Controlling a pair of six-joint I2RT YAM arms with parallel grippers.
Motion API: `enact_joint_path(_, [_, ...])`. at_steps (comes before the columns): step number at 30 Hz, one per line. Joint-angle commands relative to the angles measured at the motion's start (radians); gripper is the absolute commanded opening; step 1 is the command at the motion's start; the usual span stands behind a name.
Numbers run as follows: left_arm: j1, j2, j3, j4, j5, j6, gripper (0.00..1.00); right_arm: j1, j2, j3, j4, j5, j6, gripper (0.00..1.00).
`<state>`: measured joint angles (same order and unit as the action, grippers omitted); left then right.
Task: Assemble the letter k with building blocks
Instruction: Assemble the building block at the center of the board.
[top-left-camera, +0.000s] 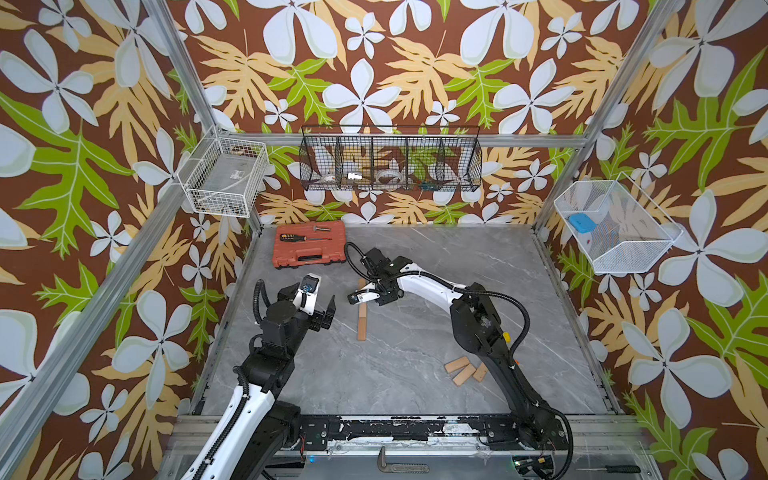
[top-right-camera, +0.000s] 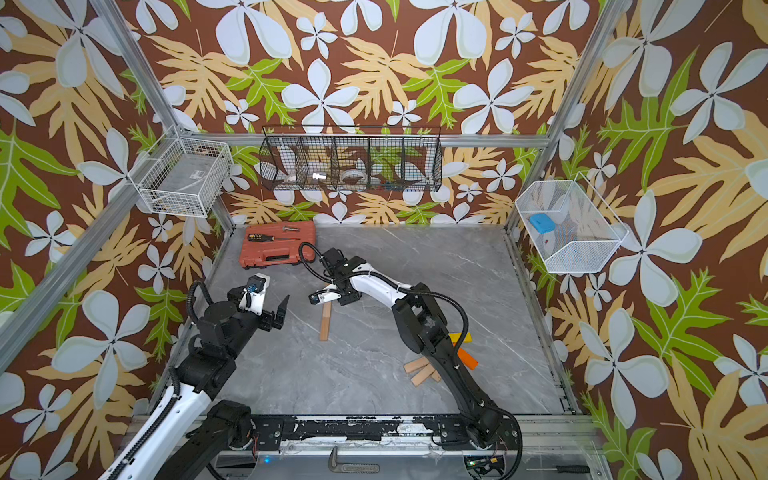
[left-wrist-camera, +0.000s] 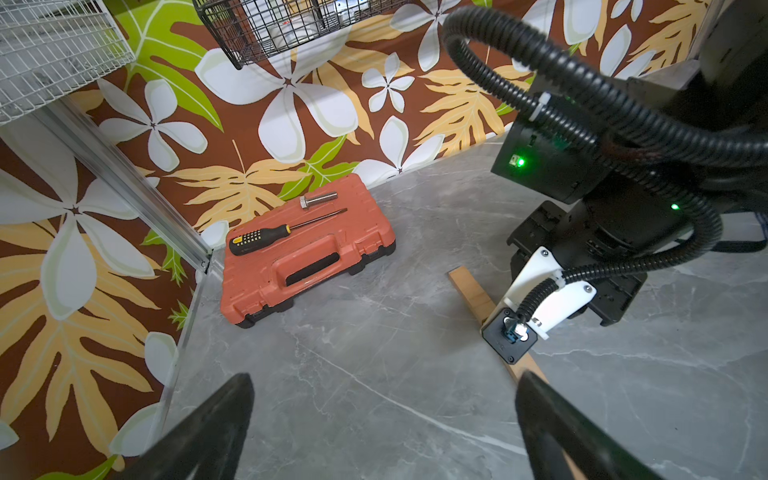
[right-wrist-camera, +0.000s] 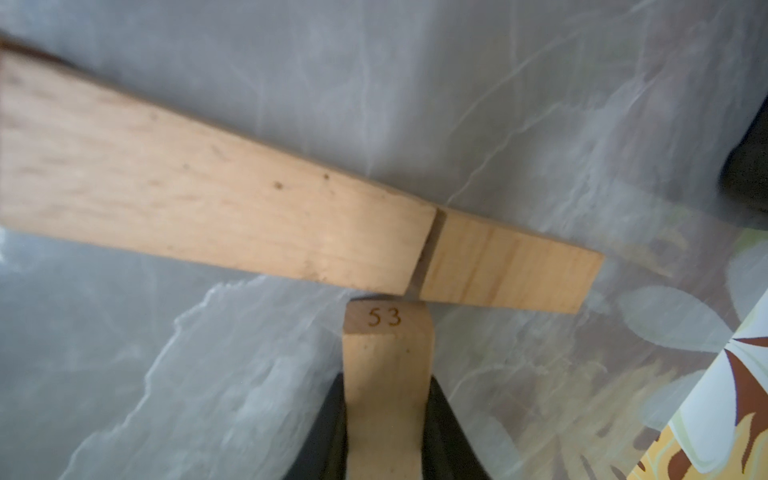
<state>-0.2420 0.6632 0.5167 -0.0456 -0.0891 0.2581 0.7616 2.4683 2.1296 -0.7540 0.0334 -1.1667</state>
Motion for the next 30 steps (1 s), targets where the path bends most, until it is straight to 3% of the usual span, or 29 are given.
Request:
enact_joint_path(1, [0.001,-0.001,0.000,0.004,-0.011,0.006,1.00,0.002,-0.003,-0.010,-0.017,-0.010,0.002,0.27])
enact_joint_path(24, [0.001,-0.002,-0.001,0.004,-0.011,0.007,1.00,0.010,-0.037,-0.026,-0.016,0.010,0.021,0.42])
enact_joint_path(30, [0.001,-0.002,0.000,0.003,-0.008,0.010,1.00,0.009,-0.068,-0.022,-0.049,-0.023,0.036,0.51])
